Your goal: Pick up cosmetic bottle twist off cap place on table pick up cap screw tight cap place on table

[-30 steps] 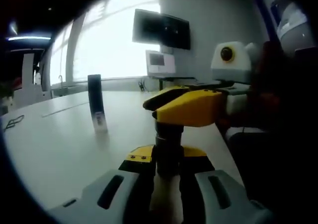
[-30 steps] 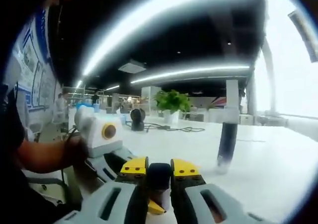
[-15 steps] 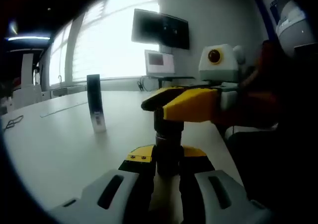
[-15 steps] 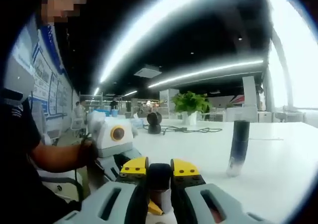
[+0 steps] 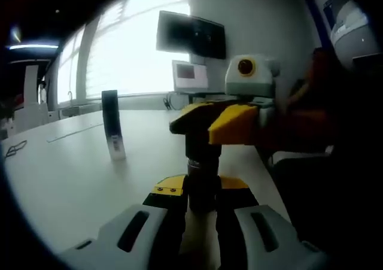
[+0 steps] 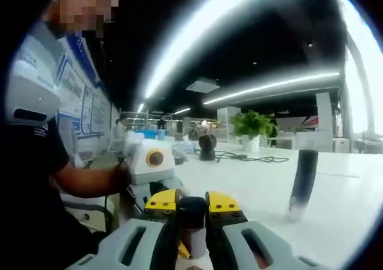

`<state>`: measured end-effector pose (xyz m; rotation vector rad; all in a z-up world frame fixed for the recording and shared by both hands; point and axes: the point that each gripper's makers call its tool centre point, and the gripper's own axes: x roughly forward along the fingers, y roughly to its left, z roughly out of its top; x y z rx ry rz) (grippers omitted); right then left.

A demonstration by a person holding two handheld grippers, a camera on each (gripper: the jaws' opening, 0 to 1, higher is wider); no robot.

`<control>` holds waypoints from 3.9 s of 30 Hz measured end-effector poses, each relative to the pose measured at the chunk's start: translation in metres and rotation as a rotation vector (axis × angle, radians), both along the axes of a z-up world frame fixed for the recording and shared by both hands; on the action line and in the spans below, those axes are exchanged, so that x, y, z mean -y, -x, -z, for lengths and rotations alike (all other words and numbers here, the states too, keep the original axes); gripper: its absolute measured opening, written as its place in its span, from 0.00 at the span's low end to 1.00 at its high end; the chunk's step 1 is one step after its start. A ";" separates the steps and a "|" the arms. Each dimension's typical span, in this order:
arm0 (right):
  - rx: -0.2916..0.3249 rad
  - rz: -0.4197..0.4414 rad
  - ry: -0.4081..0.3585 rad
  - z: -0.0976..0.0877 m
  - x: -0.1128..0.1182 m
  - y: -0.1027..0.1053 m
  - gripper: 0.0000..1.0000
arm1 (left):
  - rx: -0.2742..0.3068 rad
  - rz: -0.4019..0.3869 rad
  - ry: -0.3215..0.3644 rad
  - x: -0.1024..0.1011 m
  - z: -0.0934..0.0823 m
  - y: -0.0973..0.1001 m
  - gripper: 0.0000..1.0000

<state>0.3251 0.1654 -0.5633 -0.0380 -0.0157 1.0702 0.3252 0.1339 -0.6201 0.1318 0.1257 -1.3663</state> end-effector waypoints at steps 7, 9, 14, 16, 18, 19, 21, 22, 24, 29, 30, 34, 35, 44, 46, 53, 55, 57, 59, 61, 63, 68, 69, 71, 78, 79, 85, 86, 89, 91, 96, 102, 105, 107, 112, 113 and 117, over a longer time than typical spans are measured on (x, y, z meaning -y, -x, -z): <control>-0.037 -0.165 -0.016 -0.002 0.000 -0.001 0.10 | 0.001 0.004 0.000 0.000 0.000 0.000 0.08; -0.043 -0.185 -0.005 0.001 -0.003 -0.002 0.10 | 0.001 0.004 0.000 0.000 0.000 0.000 0.08; -0.036 -0.194 0.003 0.002 -0.002 -0.002 0.10 | -0.006 0.000 0.000 0.000 0.000 0.000 0.08; -0.033 -0.195 0.008 0.002 -0.002 -0.002 0.10 | -0.007 0.001 0.000 0.000 0.000 0.000 0.08; -0.028 -0.197 0.013 0.002 -0.002 -0.001 0.10 | -0.007 0.001 0.000 0.000 0.000 0.000 0.08; -0.024 -0.199 0.014 0.002 -0.002 -0.001 0.10 | -0.007 0.002 0.000 0.000 0.000 0.000 0.08; -0.023 -0.201 0.012 0.001 -0.002 -0.001 0.10 | -0.007 0.001 0.000 0.000 0.000 0.000 0.08; -0.019 -0.205 0.014 0.000 -0.002 -0.001 0.10 | -0.006 0.002 0.000 0.000 0.000 0.000 0.08; -0.021 -0.208 0.011 0.000 -0.002 -0.001 0.10 | -0.007 0.001 0.000 0.000 0.000 0.000 0.08; -0.021 -0.209 0.011 0.000 -0.003 0.000 0.10 | -0.004 0.002 0.000 0.001 0.000 0.000 0.08; -0.021 -0.208 0.011 0.000 -0.003 0.000 0.10 | -0.004 0.001 0.000 0.001 0.000 0.000 0.08; -0.020 -0.204 0.003 -0.001 -0.002 0.001 0.10 | -0.004 0.000 0.000 0.001 0.000 -0.001 0.08; -0.026 -0.218 -0.044 -0.009 -0.003 0.003 0.10 | -0.003 0.001 0.000 0.001 0.000 0.000 0.08; -0.020 -0.198 -0.033 -0.011 0.001 -0.002 0.10 | -0.002 -0.001 0.000 0.000 0.000 -0.001 0.08; -0.024 -0.193 -0.036 -0.011 0.002 -0.002 0.10 | -0.003 -0.003 0.000 0.000 0.000 -0.002 0.08; -0.029 -0.162 -0.064 -0.015 0.007 -0.007 0.10 | 0.002 -0.010 0.001 -0.002 0.000 -0.004 0.08; -0.025 -0.153 -0.064 -0.016 0.008 -0.008 0.10 | 0.001 -0.010 0.001 -0.001 0.000 -0.004 0.08; -0.023 -0.145 -0.066 -0.017 0.010 -0.009 0.10 | -0.002 -0.012 0.002 -0.002 0.000 -0.005 0.08; -0.021 -0.138 -0.068 -0.018 0.011 -0.010 0.10 | -0.003 -0.013 0.002 -0.002 0.000 -0.006 0.08; -0.021 -0.133 -0.068 -0.019 0.013 -0.010 0.10 | -0.006 -0.013 0.003 -0.001 0.000 -0.006 0.08; -0.018 -0.124 -0.064 -0.019 0.014 -0.011 0.10 | -0.009 -0.013 0.003 -0.001 0.000 -0.006 0.08; -0.015 -0.110 -0.064 -0.021 0.019 -0.011 0.10 | -0.013 -0.019 0.004 -0.002 0.001 -0.006 0.08; -0.015 -0.104 -0.064 -0.021 0.021 -0.012 0.10 | -0.014 -0.019 0.004 -0.002 0.001 -0.006 0.08; -0.016 -0.093 -0.064 -0.020 0.025 -0.012 0.10 | -0.014 -0.019 0.004 -0.002 0.001 -0.006 0.08; -0.029 -0.037 -0.062 -0.010 0.039 -0.015 0.10 | -0.013 -0.019 0.005 -0.002 0.000 -0.006 0.08; -0.029 -0.032 -0.063 -0.010 0.041 -0.015 0.10 | -0.013 -0.019 0.005 -0.002 0.000 -0.006 0.08; -0.036 0.015 -0.056 -0.003 0.053 -0.019 0.10 | -0.016 -0.017 0.005 -0.002 0.000 -0.006 0.08; -0.038 0.027 -0.048 -0.001 0.055 -0.020 0.10 | -0.016 -0.018 0.005 -0.002 0.000 -0.006 0.08; -0.041 0.055 -0.023 0.005 0.062 -0.023 0.10 | -0.015 -0.019 0.005 -0.003 0.001 -0.006 0.08; -0.039 0.067 -0.006 0.009 0.065 -0.023 0.10 | -0.016 -0.019 0.006 -0.003 0.001 -0.006 0.08; -0.049 0.107 0.042 0.021 0.074 -0.028 0.10 | -0.026 -0.029 0.021 -0.004 -0.001 -0.007 0.08; -0.058 0.092 0.063 0.028 0.073 -0.027 0.10 | -0.022 -0.025 0.012 -0.003 0.001 -0.007 0.08; -0.068 0.091 0.081 0.035 0.072 -0.029 0.10 | -0.023 -0.031 0.014 -0.004 0.000 -0.008 0.08; -0.081 0.087 0.091 0.038 0.073 -0.029 0.10 | -0.025 -0.034 0.017 -0.004 0.000 -0.007 0.08; -0.122 0.085 0.132 0.052 0.073 -0.028 0.10 | -0.034 -0.048 0.017 -0.004 0.001 -0.010 0.08; -0.123 0.085 0.136 0.053 0.073 -0.028 0.10 | -0.038 -0.050 0.015 -0.004 0.001 -0.010 0.08; -0.127 0.081 0.145 0.054 0.073 -0.027 0.10 | -0.038 -0.048 0.011 -0.003 0.002 -0.010 0.08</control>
